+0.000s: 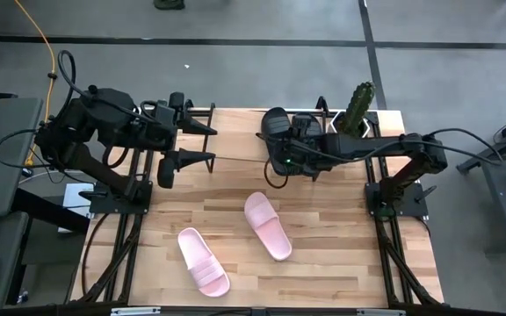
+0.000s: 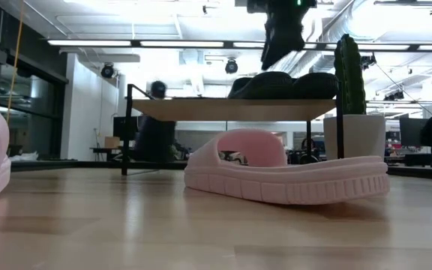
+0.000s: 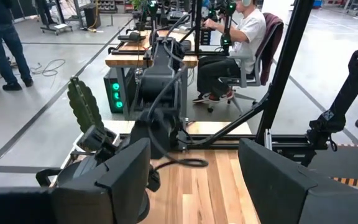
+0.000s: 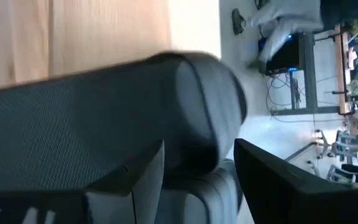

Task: Pick and place slides into the shelf
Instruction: Put the black slide on the shelf

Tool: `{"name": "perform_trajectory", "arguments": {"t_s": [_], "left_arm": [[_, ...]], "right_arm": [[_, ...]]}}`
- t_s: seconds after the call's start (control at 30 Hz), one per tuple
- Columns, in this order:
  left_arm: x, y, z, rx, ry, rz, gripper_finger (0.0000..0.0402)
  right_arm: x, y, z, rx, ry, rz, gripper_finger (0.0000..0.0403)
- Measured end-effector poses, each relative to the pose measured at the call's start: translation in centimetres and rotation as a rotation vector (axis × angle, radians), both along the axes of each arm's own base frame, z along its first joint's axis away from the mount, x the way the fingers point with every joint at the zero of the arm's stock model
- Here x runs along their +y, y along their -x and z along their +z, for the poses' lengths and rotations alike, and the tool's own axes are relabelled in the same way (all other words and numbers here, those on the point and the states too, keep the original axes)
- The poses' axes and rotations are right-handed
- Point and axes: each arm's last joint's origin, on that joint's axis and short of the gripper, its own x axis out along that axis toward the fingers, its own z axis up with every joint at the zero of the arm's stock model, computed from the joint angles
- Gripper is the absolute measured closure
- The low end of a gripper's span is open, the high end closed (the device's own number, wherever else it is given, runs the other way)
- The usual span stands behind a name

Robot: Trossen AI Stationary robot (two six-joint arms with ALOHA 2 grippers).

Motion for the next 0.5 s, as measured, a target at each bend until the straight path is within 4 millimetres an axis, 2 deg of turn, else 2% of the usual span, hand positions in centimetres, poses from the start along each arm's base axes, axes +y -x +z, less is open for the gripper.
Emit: {"name": "perform_trajectory", "arguments": {"t_s": [0.17,0.37,0.5], "left_arm": [[0.0,0.0,0.0,0.0,0.0,0.0,0.0167],[0.0,0.0,0.0,0.001,0.0,0.0,0.0167],[0.0,0.0,0.0,0.003,0.0,0.0,0.0167]], "right_arm": [[-0.9,0.2,-1.3,0.023,0.034,-0.034,0.0217],[-1.8,-0.4,-2.5,-0.032,0.014,-0.018,0.0218],[-2.0,-0.6,-2.9,-0.057,0.03,-0.015,0.0232]]}}
